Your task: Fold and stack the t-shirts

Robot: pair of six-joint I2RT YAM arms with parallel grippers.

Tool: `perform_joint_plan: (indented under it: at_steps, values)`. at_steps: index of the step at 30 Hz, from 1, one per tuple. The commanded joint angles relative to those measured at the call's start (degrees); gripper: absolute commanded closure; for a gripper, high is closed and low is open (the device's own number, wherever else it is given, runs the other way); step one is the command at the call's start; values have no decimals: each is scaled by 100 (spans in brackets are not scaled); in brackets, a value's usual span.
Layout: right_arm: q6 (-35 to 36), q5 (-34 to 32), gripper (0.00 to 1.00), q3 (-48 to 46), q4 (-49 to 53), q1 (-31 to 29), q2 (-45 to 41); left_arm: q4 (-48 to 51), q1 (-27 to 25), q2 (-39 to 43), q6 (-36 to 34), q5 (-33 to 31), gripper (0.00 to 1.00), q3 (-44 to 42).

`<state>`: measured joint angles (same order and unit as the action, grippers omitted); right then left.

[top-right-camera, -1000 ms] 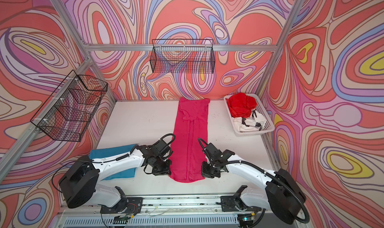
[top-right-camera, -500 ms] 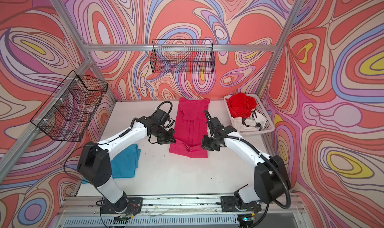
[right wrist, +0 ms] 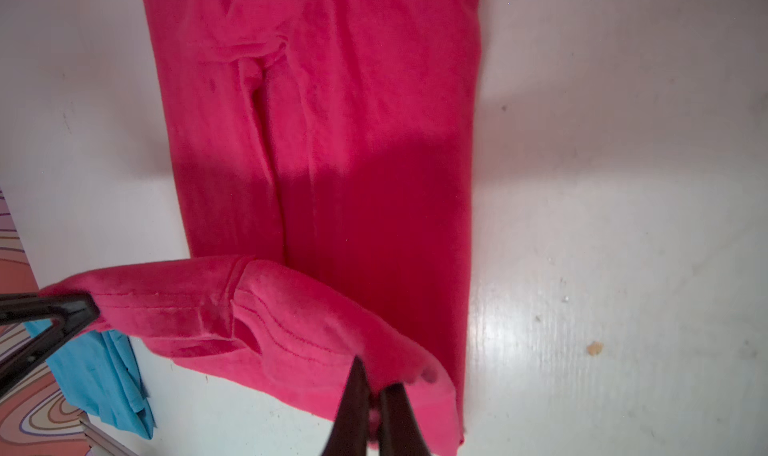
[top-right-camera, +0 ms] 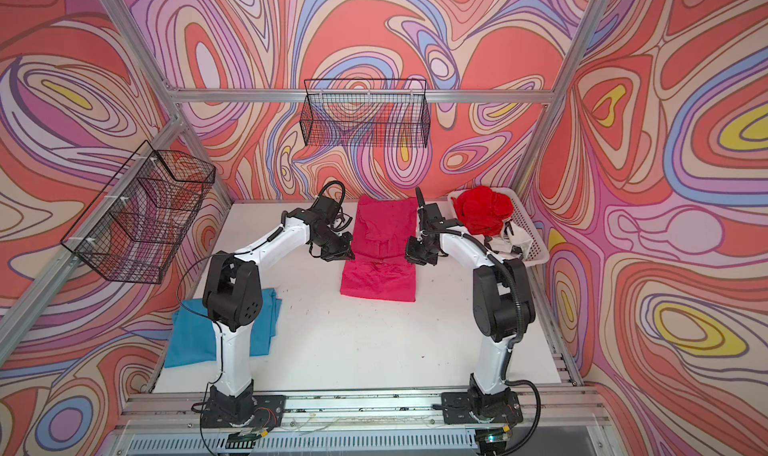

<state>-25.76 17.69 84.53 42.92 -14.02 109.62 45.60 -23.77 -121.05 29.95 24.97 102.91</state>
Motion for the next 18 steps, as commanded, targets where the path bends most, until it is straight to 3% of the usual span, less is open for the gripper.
perform_joint_plan:
  at_steps: [1, 18]
  values:
    - [182, 80, 100, 390, -31, 81, 248, 145, 55, -311, -124, 68, 100, 339]
    - [170, 37, 100, 1175, -263, 250, 1140, -21, 207, -1096, -70, -37, 100, 1101]
